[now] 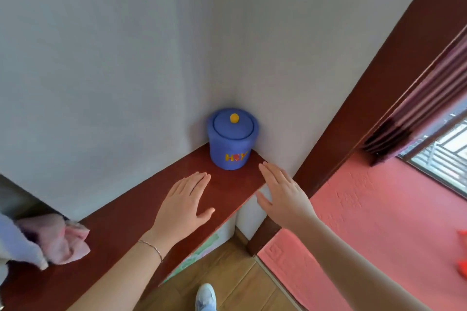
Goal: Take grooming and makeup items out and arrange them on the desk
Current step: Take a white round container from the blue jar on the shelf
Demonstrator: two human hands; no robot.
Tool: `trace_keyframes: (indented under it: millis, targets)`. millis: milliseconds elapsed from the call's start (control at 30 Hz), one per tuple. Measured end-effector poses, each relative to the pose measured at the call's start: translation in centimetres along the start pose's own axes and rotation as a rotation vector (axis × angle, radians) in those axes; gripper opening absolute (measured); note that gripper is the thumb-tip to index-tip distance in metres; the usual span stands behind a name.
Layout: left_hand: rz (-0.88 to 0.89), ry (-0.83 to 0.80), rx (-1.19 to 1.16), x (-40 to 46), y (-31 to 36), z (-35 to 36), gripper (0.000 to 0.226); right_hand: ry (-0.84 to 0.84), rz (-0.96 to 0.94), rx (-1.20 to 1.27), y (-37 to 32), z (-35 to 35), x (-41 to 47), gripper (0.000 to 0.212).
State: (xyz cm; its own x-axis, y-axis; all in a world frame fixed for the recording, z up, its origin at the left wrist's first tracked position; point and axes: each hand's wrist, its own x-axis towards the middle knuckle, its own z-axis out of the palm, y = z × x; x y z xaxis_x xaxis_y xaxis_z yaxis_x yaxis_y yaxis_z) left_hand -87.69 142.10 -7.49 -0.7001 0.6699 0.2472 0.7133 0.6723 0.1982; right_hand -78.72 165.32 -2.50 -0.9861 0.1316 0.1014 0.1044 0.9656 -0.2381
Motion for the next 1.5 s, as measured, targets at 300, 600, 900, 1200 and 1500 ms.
trace_keyframes:
  millis: [300,600,900,1200,1500]
  targets:
    - [-0.007,0.096,-0.024,8.6,-3.8,-0.7,0.067,0.005,0.062,0.128,-0.5,-1.5,10.0,0.071]
    - [-0.052,0.099,-0.040,10.7,-4.5,0.4,0.069,-0.066,0.008,0.193,-1.2,-0.5,16.4,0.054]
    - [-0.119,0.060,-0.027,11.2,-4.3,0.4,0.058,-0.028,0.052,0.197,-0.5,0.5,19.2,0.037]
    - [-0.082,0.090,-0.072,14.6,-4.6,-0.9,0.055,0.301,0.189,0.648,-0.2,-4.0,19.0,0.020]
    - [-0.163,-0.356,-0.117,23.6,-0.5,1.2,0.029,0.295,0.262,0.784,0.8,-6.6,17.2,0.028]
